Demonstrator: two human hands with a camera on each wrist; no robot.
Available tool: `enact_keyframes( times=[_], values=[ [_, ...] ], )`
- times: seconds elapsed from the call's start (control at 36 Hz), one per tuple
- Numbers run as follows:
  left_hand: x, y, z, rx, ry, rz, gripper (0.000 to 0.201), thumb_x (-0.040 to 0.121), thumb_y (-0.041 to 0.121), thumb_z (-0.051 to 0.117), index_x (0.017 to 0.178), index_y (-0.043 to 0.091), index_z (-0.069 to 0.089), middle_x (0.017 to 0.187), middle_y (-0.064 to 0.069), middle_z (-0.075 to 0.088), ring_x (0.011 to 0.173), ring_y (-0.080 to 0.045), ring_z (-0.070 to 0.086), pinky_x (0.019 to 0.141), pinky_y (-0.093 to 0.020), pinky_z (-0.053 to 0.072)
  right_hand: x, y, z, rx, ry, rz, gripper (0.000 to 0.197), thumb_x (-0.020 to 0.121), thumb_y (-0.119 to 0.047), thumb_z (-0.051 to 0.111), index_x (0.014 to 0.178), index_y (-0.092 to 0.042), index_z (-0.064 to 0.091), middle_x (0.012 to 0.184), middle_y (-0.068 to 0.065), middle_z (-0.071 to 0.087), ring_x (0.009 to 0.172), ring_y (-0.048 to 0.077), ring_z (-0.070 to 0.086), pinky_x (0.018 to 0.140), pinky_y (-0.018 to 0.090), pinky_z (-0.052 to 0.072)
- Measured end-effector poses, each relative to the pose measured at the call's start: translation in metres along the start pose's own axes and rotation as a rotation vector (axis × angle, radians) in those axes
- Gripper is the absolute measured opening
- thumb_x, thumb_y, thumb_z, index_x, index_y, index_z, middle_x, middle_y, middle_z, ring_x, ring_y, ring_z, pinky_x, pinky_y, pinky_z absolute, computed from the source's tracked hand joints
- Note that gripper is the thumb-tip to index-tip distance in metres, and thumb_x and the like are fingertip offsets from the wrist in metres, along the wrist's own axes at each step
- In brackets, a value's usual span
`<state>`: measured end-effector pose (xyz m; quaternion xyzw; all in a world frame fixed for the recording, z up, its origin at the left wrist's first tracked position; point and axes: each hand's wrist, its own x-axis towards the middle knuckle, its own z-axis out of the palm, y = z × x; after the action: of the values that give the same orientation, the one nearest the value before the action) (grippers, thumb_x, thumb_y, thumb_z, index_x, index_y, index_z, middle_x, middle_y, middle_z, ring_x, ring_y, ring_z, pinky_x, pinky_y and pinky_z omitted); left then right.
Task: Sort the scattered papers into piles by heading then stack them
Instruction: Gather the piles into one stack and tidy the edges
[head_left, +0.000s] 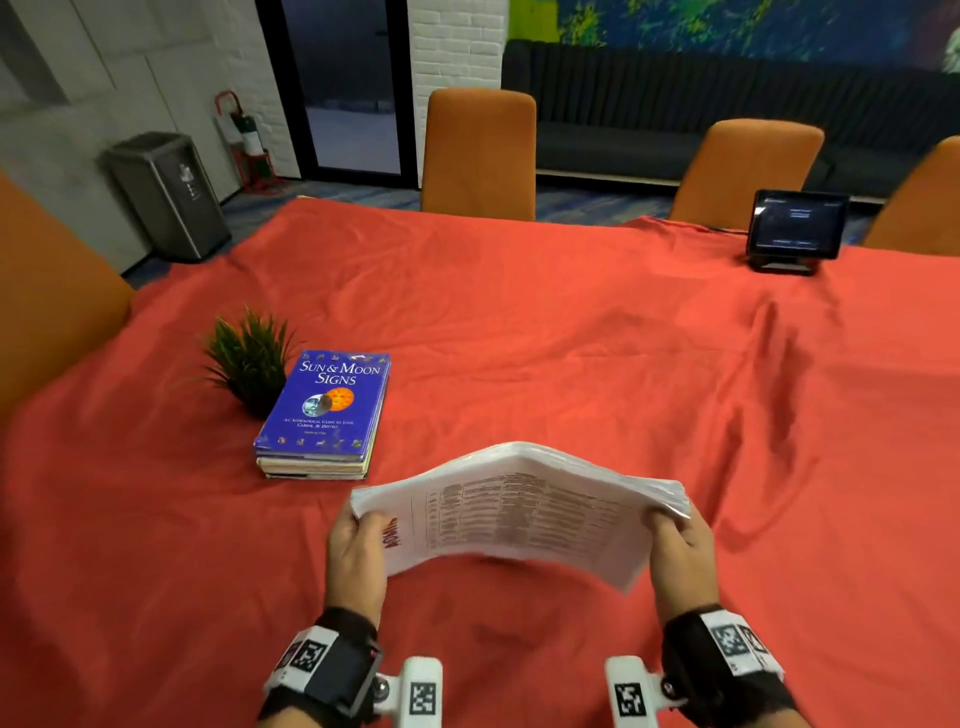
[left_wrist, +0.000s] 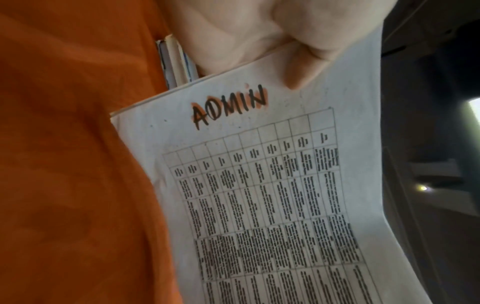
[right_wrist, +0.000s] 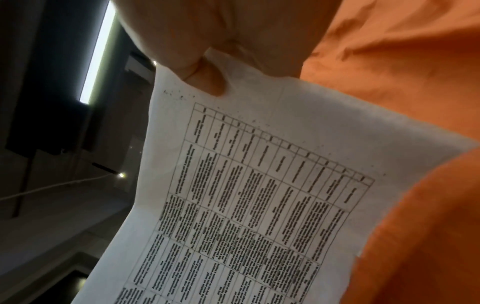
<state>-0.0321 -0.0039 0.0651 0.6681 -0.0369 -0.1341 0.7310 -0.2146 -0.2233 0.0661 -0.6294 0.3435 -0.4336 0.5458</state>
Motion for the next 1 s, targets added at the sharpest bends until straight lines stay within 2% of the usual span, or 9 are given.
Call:
enact_keyframes(
  times=[0.14, 0.25, 0.39, 0.47, 0.58, 0.69, 0.81, 0.86, 1.0],
  values=[
    [0.000, -0.007, -0.003, 0.001, -0.009, -0.012, 0.030, 0.090, -0.008, 0.042, 0.092, 0.012, 0.065, 0.081, 0.000, 0.069, 0.072, -0.006, 0.065, 0.060, -0.012, 0.051, -0.005, 0.009, -0.003, -0.060, 0.001, -0.003, 0.049, 0.083, 0.019, 0.043, 0.077, -0.021, 0.069, 0.078, -0.020, 0.070, 0.074, -0.010, 0.057, 0.071, 0.008, 0.045],
    [0.001, -0.029, -0.007, 0.064, -0.083, -0.157, 0.025, 0.090, 0.000, 0.046, 0.099, 0.012, 0.066, 0.091, -0.009, 0.073, 0.090, -0.029, 0.068, 0.072, -0.032, 0.052, -0.015, 0.036, -0.006, -0.142, -0.011, 0.123, 0.062, 0.084, 0.017, 0.047, 0.077, -0.038, 0.074, 0.077, -0.025, 0.071, 0.070, -0.013, 0.058, 0.068, 0.005, 0.046],
    [0.012, -0.013, -0.008, 0.090, -0.119, -0.119, 0.027, 0.076, 0.016, 0.053, 0.098, 0.015, 0.069, 0.092, -0.007, 0.075, 0.092, -0.028, 0.069, 0.079, -0.038, 0.053, -0.004, 0.015, -0.017, -0.221, -0.118, 0.030, 0.036, 0.078, 0.019, 0.050, 0.073, -0.014, 0.063, 0.068, -0.013, 0.065, 0.064, -0.003, 0.053, 0.064, 0.016, 0.044],
    [0.017, 0.009, -0.006, 0.187, -0.187, 0.010, 0.024, 0.078, 0.013, 0.050, 0.093, 0.019, 0.067, 0.087, 0.000, 0.074, 0.083, -0.014, 0.069, 0.077, -0.036, 0.052, 0.006, -0.004, -0.023, -0.420, -0.214, -0.010, 0.025, 0.074, 0.005, 0.058, 0.078, -0.019, 0.057, 0.066, -0.010, 0.060, 0.060, 0.005, 0.051, 0.062, 0.025, 0.043],
    [0.020, 0.052, 0.011, 0.334, -0.277, 0.270, 0.025, 0.074, 0.014, 0.048, 0.094, 0.012, 0.064, 0.086, 0.008, 0.070, 0.081, -0.008, 0.063, 0.082, -0.030, 0.050, 0.016, -0.047, -0.015, -0.724, -0.419, -0.229, 0.038, 0.071, -0.024, 0.070, 0.105, -0.034, 0.057, 0.098, -0.024, 0.066, 0.092, -0.005, 0.063, 0.083, 0.020, 0.049],
    [0.007, 0.110, 0.040, 0.558, -0.455, 0.615, 0.020, 0.076, 0.009, 0.054, 0.079, 0.028, 0.057, 0.066, 0.012, 0.057, 0.061, 0.001, 0.048, 0.063, -0.019, 0.042, 0.018, -0.088, 0.023, -0.711, -0.647, -0.277, 0.058, 0.070, -0.036, 0.068, 0.125, -0.037, 0.049, 0.113, -0.018, 0.065, 0.104, -0.002, 0.061, 0.091, 0.022, 0.048],
    [-0.009, 0.144, 0.065, 0.687, -0.573, 0.798, 0.011, 0.076, 0.021, 0.057, 0.087, 0.024, 0.060, 0.071, 0.009, 0.061, 0.065, -0.008, 0.056, 0.063, -0.032, 0.049, 0.015, -0.116, 0.058, -0.378, -0.711, -0.241, 0.004, 0.086, -0.013, 0.063, 0.088, -0.015, 0.065, 0.068, -0.012, 0.059, 0.064, -0.001, 0.050, 0.059, 0.027, 0.042],
    [-0.007, 0.149, 0.067, 0.750, -0.540, 0.815, 0.014, 0.077, 0.027, 0.060, 0.090, 0.027, 0.058, 0.069, 0.010, 0.059, 0.063, -0.010, 0.053, 0.062, -0.035, 0.048, 0.016, -0.118, 0.063, -0.322, -0.698, -0.222, 0.017, 0.088, -0.019, 0.061, 0.077, -0.006, 0.060, 0.061, -0.010, 0.045, 0.059, 0.004, 0.040, 0.054, 0.034, 0.034],
    [0.022, 0.143, 0.031, 0.959, -0.433, 0.784, 0.031, 0.076, 0.056, 0.063, 0.094, 0.033, 0.054, 0.075, 0.011, 0.064, 0.071, -0.011, 0.062, 0.066, -0.033, 0.050, 0.021, -0.118, 0.051, -0.155, -0.548, -0.124, 0.022, 0.092, -0.019, 0.061, 0.074, -0.006, 0.063, 0.066, -0.005, 0.062, 0.062, 0.008, 0.056, 0.056, 0.032, 0.046]
  ],
)
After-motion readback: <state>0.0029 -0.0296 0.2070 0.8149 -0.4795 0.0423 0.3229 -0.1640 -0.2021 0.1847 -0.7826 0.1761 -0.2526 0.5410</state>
